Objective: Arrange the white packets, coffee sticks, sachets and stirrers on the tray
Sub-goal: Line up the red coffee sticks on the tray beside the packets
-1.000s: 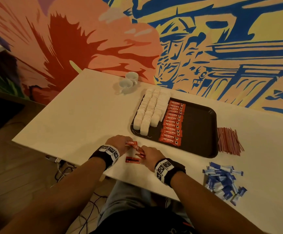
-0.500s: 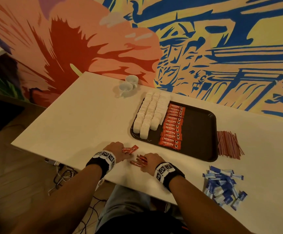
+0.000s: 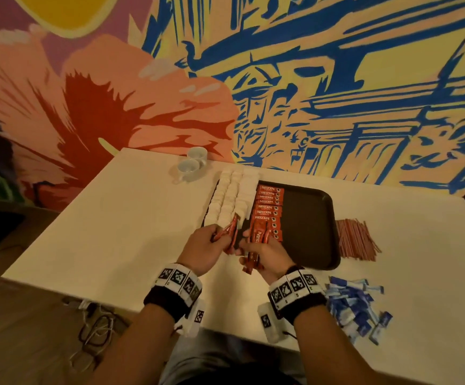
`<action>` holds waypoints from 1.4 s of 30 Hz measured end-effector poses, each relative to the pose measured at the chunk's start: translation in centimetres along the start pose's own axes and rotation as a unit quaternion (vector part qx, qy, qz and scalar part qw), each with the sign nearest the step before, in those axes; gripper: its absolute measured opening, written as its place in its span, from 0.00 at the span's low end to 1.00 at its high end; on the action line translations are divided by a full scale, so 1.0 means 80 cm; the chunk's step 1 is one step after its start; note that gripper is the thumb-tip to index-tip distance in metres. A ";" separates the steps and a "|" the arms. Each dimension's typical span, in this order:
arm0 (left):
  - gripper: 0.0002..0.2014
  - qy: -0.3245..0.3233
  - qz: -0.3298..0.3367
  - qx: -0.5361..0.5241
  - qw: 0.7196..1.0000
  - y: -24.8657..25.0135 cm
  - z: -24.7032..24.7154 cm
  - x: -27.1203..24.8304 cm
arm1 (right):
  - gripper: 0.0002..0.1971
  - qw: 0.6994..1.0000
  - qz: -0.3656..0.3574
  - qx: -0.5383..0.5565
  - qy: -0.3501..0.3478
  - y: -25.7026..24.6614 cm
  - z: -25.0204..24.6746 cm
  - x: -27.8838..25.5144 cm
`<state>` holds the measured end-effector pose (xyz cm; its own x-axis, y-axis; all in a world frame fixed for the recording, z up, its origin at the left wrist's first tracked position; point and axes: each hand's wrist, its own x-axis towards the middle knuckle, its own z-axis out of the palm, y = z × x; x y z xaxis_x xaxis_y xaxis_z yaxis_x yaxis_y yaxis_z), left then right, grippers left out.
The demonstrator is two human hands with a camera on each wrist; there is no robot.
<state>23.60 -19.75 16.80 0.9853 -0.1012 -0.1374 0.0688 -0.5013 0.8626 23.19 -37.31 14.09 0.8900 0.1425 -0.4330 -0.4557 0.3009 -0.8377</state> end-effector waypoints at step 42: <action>0.15 0.062 -0.012 -0.433 0.899 0.079 0.041 0.002 | 0.12 0.985 -0.127 -0.102 0.055 -0.059 -0.005 -0.046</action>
<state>23.67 -25.75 20.62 0.9880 0.0241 -0.1529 0.1341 0.3599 0.9233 22.11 -39.60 19.53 0.9743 -0.0191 -0.2243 -0.2207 0.1155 -0.9685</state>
